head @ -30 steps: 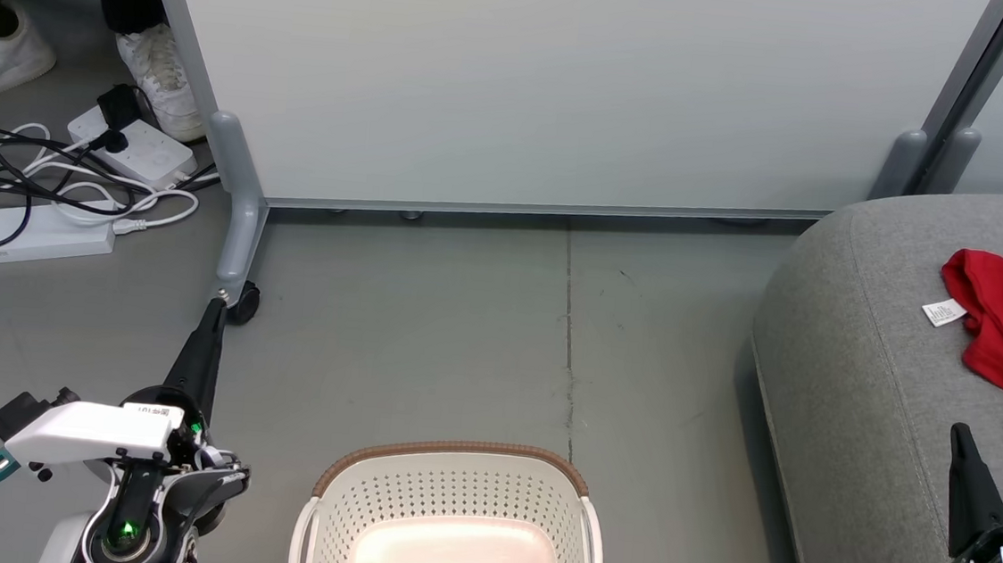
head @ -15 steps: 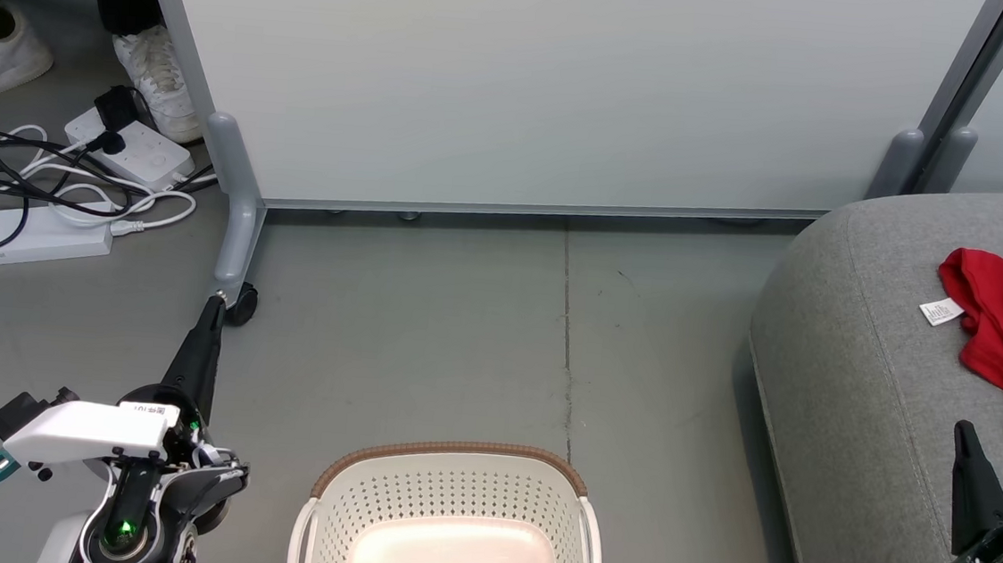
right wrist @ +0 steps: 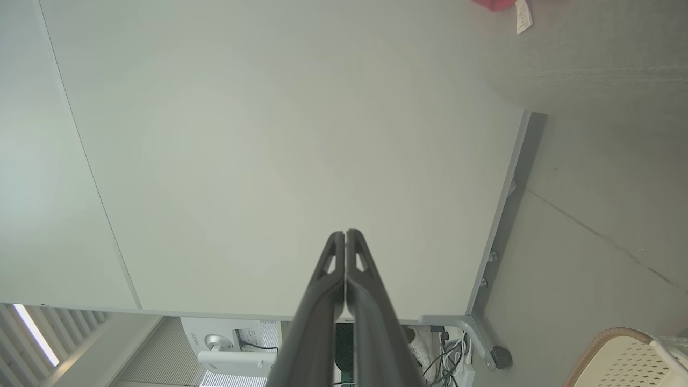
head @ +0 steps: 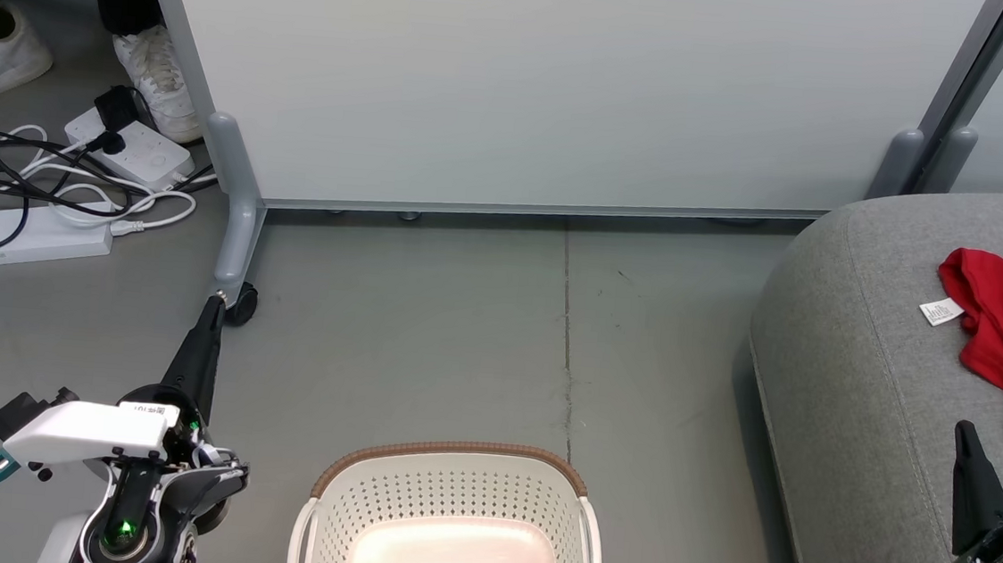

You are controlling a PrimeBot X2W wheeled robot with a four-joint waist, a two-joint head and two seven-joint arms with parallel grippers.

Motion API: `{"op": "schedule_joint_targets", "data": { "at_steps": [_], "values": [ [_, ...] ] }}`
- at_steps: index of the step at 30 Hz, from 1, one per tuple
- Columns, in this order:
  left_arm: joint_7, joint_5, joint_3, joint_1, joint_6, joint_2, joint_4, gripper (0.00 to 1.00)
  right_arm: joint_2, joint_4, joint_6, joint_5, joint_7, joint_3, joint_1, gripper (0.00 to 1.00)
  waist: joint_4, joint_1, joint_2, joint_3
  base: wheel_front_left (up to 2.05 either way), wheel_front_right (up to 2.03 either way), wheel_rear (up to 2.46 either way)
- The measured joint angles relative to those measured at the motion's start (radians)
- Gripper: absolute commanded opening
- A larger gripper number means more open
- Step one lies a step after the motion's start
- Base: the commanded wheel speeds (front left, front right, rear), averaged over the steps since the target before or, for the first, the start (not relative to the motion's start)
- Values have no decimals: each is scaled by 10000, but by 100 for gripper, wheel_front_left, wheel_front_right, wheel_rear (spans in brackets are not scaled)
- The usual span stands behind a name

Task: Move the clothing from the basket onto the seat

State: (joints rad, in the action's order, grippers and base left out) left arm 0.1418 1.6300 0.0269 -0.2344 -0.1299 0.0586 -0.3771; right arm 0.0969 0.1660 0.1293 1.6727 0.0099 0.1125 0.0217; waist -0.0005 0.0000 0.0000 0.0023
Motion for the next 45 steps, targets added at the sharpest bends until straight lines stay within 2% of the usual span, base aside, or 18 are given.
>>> {"op": "schedule_joint_targets", "data": {
  "at_steps": [45],
  "values": [
    [75,-63,94,0,0,-46,-4,0,-46,4,0,-54,61,67,6,0,0,0,0,-1,0,0,0]
  ]
}}
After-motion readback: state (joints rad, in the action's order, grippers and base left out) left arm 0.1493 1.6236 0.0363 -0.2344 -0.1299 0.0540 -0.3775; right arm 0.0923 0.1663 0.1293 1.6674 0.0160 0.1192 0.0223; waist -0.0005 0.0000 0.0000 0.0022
